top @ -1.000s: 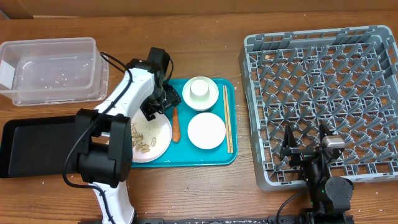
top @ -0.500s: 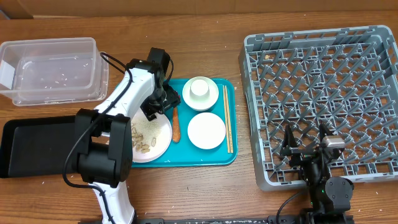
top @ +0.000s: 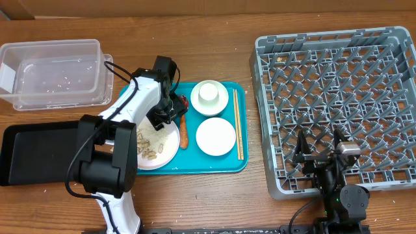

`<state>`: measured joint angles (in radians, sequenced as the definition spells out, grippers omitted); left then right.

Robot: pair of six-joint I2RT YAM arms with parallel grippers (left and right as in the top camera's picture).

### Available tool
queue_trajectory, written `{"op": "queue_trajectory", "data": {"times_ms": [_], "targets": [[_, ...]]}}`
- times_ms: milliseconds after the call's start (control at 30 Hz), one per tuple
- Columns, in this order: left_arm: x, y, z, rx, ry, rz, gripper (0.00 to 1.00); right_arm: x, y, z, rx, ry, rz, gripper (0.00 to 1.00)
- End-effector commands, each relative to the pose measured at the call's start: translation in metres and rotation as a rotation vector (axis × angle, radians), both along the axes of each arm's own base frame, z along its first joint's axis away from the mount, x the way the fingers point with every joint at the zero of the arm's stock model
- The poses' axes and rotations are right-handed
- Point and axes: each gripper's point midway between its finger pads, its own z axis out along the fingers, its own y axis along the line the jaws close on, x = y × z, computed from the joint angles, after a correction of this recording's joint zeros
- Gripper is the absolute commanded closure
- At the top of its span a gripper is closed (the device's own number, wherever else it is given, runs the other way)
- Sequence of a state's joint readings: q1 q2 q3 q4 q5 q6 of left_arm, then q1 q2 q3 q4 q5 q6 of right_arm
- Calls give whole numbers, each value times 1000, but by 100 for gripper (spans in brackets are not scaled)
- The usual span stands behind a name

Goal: Sort waste into correct bins and load items into the dishwasher
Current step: 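Grasp the white plate rim with the left gripper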

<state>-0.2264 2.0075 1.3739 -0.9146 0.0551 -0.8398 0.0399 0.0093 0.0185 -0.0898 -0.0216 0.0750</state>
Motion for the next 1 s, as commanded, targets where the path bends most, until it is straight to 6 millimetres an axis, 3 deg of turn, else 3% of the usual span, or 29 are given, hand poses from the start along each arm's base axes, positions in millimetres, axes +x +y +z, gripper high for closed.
{"op": "queue_trajectory", "data": {"times_ms": [0, 433, 667, 833, 967], "targets": [[-16, 4, -20, 25, 63, 17, 38, 0, -1, -2, 3, -1, -7, 0], [-8, 8, -20, 14, 41, 45, 40, 0, -1, -2, 3, -1, -7, 0], [-15, 6, -20, 17, 66, 38, 60, 0, -1, -2, 3, -1, -7, 0], [-18, 3, -20, 20, 75, 26, 68, 0, -1, -2, 3, -1, -7, 0], [-20, 1, -21, 21, 78, 16, 83, 0, -1, -2, 3, -1, -7, 0]]}}
